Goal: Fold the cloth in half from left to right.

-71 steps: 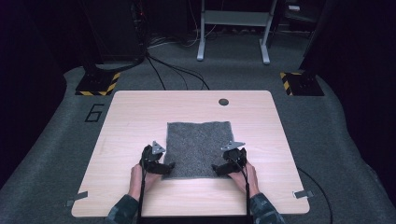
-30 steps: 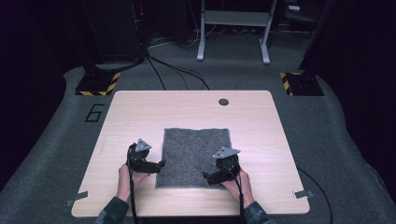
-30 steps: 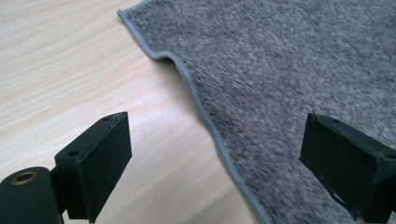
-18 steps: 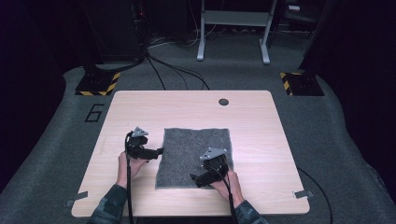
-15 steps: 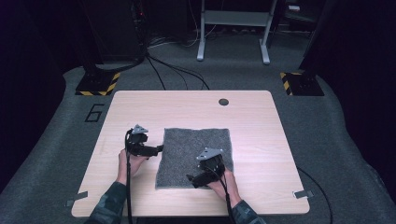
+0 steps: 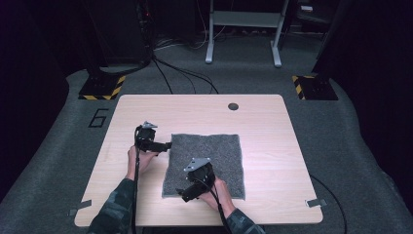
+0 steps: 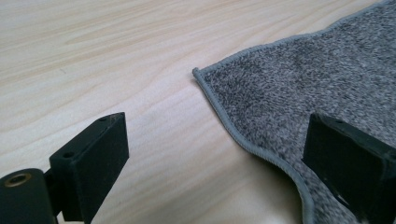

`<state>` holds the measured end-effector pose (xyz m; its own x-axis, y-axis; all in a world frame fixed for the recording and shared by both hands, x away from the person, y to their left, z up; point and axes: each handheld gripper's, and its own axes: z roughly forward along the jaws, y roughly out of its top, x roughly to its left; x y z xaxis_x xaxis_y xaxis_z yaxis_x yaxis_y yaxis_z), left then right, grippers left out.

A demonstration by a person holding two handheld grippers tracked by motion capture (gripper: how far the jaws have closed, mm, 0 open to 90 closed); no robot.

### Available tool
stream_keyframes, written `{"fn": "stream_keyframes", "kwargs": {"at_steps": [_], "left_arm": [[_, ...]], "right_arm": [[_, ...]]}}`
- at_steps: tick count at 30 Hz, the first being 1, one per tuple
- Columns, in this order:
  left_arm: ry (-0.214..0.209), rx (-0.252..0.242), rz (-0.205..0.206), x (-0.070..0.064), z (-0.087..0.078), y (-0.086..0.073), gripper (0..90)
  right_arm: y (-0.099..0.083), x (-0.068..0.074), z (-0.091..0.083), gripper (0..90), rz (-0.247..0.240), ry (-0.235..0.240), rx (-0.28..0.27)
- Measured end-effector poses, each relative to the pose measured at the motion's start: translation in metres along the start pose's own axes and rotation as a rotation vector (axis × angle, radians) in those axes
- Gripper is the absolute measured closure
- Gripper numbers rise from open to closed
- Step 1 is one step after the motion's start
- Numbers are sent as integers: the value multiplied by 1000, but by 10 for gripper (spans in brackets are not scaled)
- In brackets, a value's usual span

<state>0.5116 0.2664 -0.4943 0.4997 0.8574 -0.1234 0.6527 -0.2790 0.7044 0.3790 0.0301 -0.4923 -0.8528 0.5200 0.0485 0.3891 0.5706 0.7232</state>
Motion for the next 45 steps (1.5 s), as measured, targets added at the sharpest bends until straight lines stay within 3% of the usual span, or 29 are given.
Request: {"fn": "stream_keyframes", "kwargs": {"at_steps": [1, 2, 5, 7, 9, 10, 11, 12, 14, 15, 16, 18, 23, 27, 32, 34, 36, 37, 41, 45], "left_arm": [[-6, -10, -17, -1, 3, 1, 61], [-1, 4, 1, 0, 5, 3, 60], [-11, 16, -1, 2, 13, 8, 71], [4, -7, -17, 3, 18, 13, 96], [-6, 0, -16, 6, 21, 16, 132], [2, -12, -42, 6, 25, 17, 140], [-4, 0, -20, 9, 26, 18, 155], [-2, -10, -40, 8, 29, 19, 165], [21, 2, 2, 9, 32, 21, 206], [27, 0, -9, 8, 34, 22, 221], [23, 16, 9, 9, 35, 23, 236], [28, 5, 8, 8, 38, 24, 277], [45, 17, 23, 7, 45, 27, 376], [48, 43, 43, 5, 50, 27, 461], [53, 48, 88, 2, 51, 27, 561], [74, 40, 108, 0, 51, 25, 622], [68, 31, 110, -1, 51, 24, 682], [66, 25, 112, -1, 51, 24, 718], [59, 13, 110, -2, 51, 21, 823], [66, 20, 115, -3, 51, 22, 859]], "right_arm": [[1, 3, 3, 0, -3, 9, 7], [2, 5, 6, 0, -9, 2, 5], [5, 15, 16, 19, -41, 18, 35], [7, 21, 21, 54, -64, 18, 39], [11, 31, 28, 121, -91, 20, 35], [12, 34, 30, 157, -95, 19, 34], [14, 38, 33, 187, -107, 22, 49], [15, 41, 36, 232, -121, 30, 52], [17, 48, 41, 335, -131, 21, 54], [17, 50, 45, 368, -141, 17, 48], [17, 52, 46, 414, -145, 30, 62], [18, 56, 51, 462, -149, 17, 67], [19, 57, 54, 581, -144, 25, 96], [18, 55, 55, 645, -134, 19, 80], [15, 53, 53, 707, -117, 19, 73], [15, 51, 52, 740, -116, 20, 82], [13, 50, 51, 771, -115, 26, 73], [12, 51, 52, 795, -92, 20, 60], [11, 53, 52, 849, -107, 11, 50], [11, 53, 51, 868, -100, 23, 49]]}}
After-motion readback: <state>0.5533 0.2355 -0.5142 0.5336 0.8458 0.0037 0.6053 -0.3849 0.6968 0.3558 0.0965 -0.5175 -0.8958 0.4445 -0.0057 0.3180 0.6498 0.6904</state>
